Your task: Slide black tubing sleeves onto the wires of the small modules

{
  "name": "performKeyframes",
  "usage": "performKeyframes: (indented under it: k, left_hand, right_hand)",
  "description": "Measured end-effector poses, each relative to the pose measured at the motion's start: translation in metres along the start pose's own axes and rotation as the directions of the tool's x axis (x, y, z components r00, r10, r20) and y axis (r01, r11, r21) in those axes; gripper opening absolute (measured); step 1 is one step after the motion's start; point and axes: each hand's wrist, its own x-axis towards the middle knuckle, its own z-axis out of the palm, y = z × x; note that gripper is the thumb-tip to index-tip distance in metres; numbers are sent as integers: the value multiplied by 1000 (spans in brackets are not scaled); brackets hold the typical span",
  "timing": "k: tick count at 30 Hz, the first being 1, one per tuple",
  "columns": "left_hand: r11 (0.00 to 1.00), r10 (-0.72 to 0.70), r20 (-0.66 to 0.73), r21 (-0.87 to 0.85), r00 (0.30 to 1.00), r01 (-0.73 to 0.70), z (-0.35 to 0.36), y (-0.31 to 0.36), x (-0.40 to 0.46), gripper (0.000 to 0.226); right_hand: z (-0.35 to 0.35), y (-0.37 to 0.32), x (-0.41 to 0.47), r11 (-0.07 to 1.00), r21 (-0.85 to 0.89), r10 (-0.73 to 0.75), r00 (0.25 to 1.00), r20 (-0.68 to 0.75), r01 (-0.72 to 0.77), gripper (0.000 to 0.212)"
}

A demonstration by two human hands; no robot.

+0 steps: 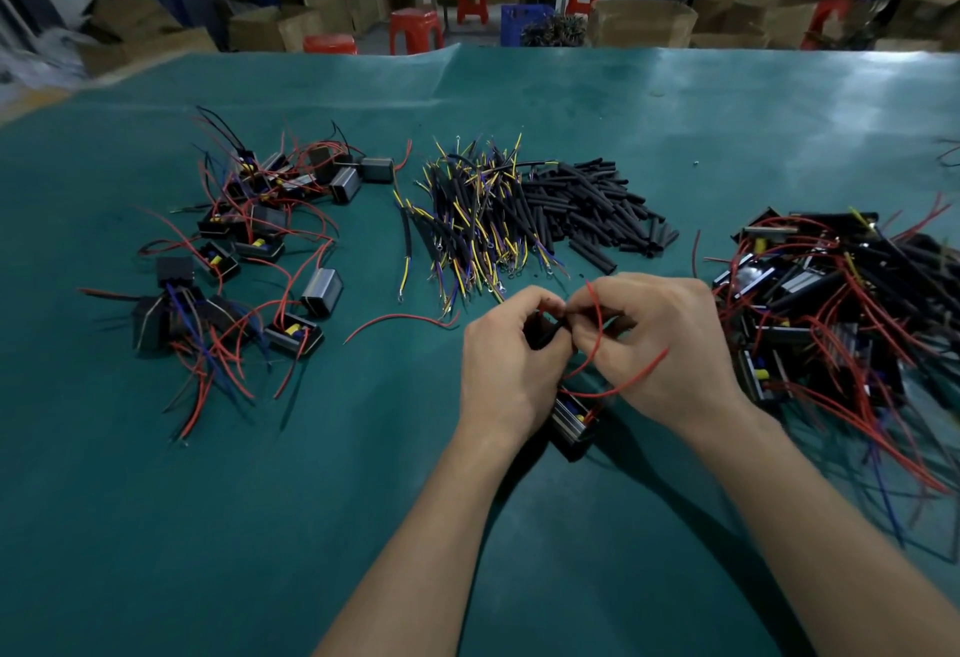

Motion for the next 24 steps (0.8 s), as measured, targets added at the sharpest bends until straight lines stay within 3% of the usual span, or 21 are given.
performKeyframes:
  k: [5, 8, 11, 15, 24]
  left_hand:
    - [998, -5, 0, -61, 1000, 5, 0, -1, -1, 14]
    - [997, 1, -9, -79, 1000, -2, 0, 0, -2, 15]
    - [997, 12, -15, -75, 1000, -13, -1, 1, -3, 13]
    - [996, 7, -1, -90, 1000, -7, -1, 1, -3, 10]
    - [999, 45, -2, -30, 999, -45, 0, 1, -2, 5]
  right_hand:
    - [2, -7, -1, 984, 78, 162, 986, -35, -159, 13]
    - [2, -4, 2, 911, 238, 334, 941, 48, -336, 14]
    - [1, 2, 3, 858, 295, 397, 907, 140, -421, 21]
    - [1, 1, 3, 849, 302, 401, 900, 170, -434, 20]
    - [0, -3, 4, 854, 273, 434, 896, 94, -442, 18]
